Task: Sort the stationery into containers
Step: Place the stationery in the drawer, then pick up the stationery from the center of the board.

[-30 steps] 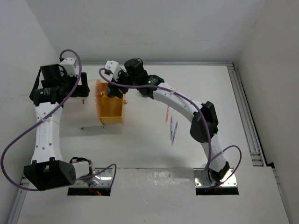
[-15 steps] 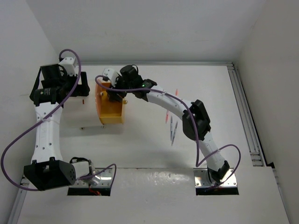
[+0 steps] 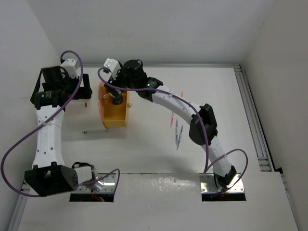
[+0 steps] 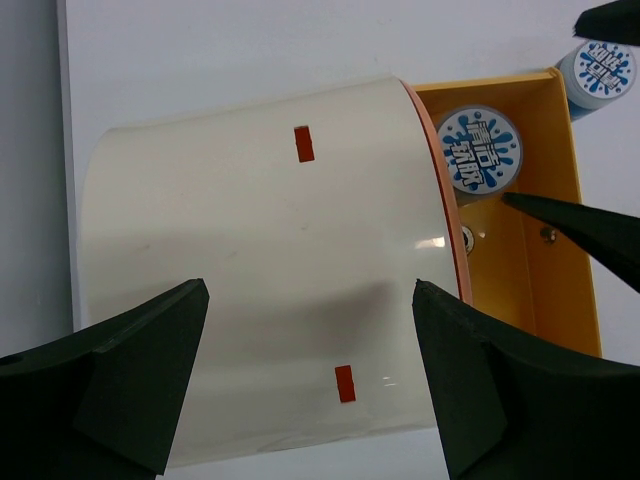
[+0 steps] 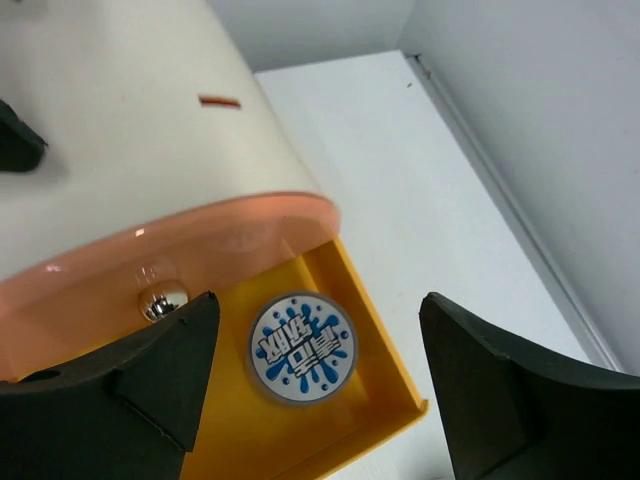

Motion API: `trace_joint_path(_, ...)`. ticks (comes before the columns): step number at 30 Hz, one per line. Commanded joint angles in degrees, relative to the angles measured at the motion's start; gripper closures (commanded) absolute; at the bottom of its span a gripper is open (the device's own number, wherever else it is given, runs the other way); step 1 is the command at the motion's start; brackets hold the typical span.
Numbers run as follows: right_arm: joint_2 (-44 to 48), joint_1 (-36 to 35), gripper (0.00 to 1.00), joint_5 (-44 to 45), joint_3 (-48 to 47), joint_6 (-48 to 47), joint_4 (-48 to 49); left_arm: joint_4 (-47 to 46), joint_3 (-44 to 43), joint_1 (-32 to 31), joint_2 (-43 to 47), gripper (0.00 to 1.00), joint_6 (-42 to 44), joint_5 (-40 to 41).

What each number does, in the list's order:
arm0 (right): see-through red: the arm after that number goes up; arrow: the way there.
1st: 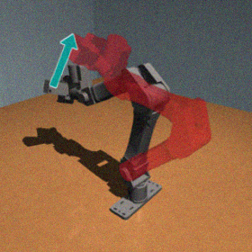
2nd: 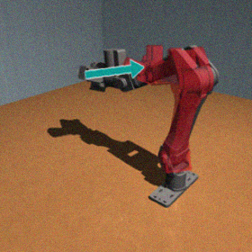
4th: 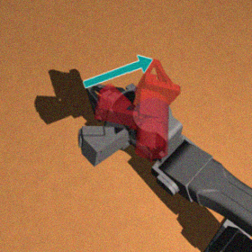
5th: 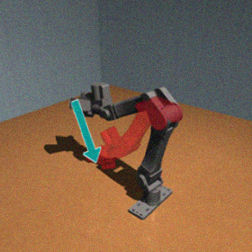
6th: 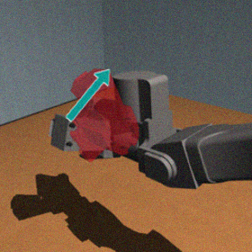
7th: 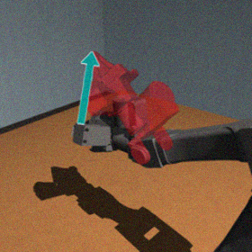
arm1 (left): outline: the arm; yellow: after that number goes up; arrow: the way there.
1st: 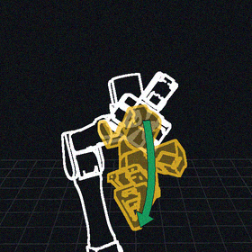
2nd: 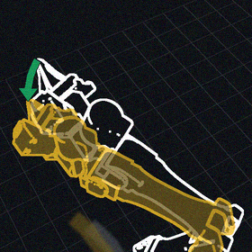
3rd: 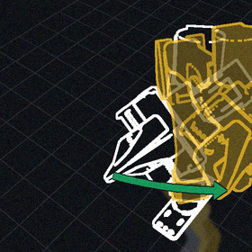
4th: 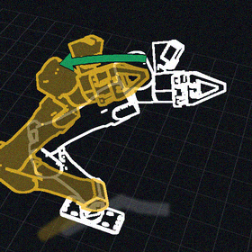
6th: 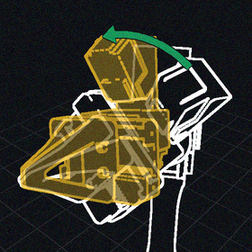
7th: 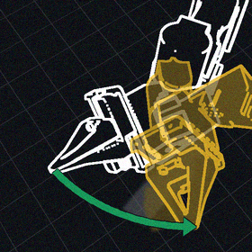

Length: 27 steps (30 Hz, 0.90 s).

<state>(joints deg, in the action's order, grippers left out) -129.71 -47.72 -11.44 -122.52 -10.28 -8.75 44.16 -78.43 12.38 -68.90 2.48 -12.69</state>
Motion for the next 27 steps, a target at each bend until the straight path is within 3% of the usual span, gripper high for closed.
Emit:
trace_joint_path(1, 6.0, 0.9, 0.21, 1.7, -1.6, 3.6, 5.4, -2.2, 0.1, 0.7, 0.6, 0.10, -0.5, -0.8)
trace_joint_path(7, 10.6, 9.0, 0.24, 8.8, 4.6, 16.8, 5.9, -2.2, 0.0, 0.7, 0.8, 0.10, -0.2, 0.1)
trace_joint_path(12, 6.9, 17.7, 0.21, 10.2, 3.6, 27.0, -1.1, -1.9, 0.0, 0.7, 1.1, 0.10, 0.6, 0.6)
trace_joint_path(15, 4.9, 19.6, 0.19, 9.6, 5.6, 25.7, -1.1, -1.7, 0.0, 0.6, 1.1, 0.10, 1.5, 1.3)
trace_joint_path(21, 0.2, 21.3, 0.03, 5.2, 8.4, 25.0, -1.4, -1.4, 0.4, 0.7, 0.5, 0.09, 1.6, 1.5)
trace_joint_path(27, -3.6, 21.2, 0.01, 0.8, 8.7, 23.2, -1.4, -1.3, 0.4, 0.7, 0.1, 0.08, 1.6, 1.9)
